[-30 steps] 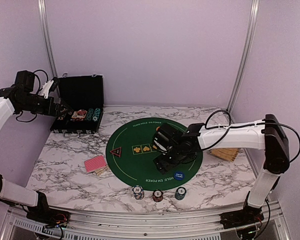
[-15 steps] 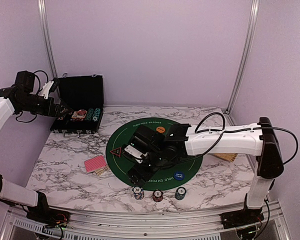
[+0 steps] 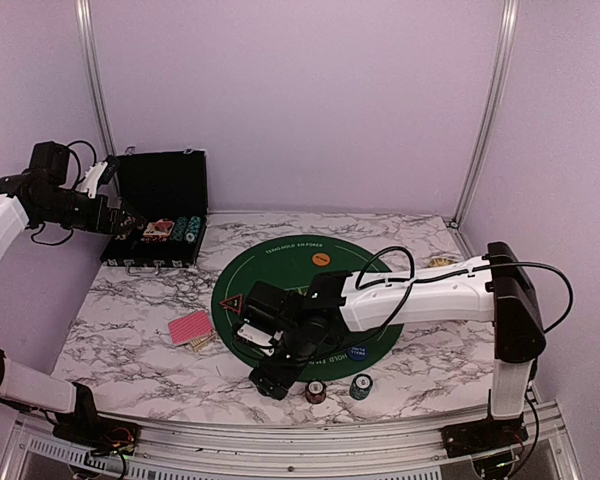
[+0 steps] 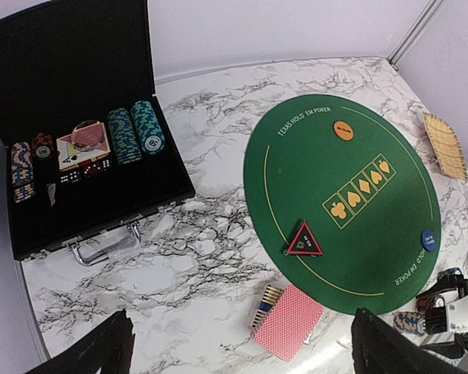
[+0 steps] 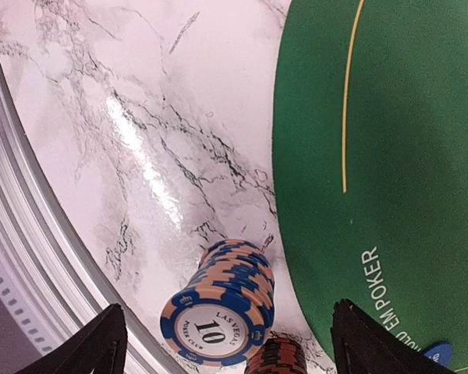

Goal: Distribute texas hold em gaming equipment
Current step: Pick up the pile of poker chips from the pile of poker chips.

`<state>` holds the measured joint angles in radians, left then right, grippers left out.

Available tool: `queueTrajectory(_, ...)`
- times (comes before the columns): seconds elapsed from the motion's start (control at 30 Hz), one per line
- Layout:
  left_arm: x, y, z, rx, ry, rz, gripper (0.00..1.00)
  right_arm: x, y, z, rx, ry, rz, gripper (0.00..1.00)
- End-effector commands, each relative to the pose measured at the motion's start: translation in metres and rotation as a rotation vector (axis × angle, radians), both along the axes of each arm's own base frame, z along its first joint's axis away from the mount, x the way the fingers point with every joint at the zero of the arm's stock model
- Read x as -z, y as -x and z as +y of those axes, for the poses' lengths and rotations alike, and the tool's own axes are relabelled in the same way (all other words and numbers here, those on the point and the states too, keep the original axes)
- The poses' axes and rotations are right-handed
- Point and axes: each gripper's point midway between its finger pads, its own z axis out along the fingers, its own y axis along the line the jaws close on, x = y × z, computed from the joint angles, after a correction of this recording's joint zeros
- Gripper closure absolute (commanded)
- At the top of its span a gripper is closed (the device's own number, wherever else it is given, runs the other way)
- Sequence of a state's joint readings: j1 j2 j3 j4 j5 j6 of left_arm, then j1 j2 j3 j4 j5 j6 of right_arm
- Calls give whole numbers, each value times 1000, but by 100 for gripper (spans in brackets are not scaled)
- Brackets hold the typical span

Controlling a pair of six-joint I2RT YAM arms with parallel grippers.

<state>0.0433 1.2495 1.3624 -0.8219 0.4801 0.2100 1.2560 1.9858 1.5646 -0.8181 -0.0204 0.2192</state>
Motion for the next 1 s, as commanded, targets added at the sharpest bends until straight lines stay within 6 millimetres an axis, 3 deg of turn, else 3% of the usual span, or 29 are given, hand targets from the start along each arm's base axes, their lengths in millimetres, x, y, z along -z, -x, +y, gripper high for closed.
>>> queueTrajectory(0.0, -15, 7, -2, 17, 2, -29, 1, -1, 2, 8, -24, 0, 1, 13)
queueTrajectory(0.33, -16, 8, -2, 21, -1, -34, 1, 3, -2, 8, -13, 6, -18, 24)
queueTrajectory(0.87, -14, 9, -2, 24, -4, -30, 1, -7, -11, 7, 6, 1, -65, 63)
queueTrajectory(0.97, -14, 10, -2, 26, -3, -30, 1, -13, -12, 7, 8, -3, -73, 65)
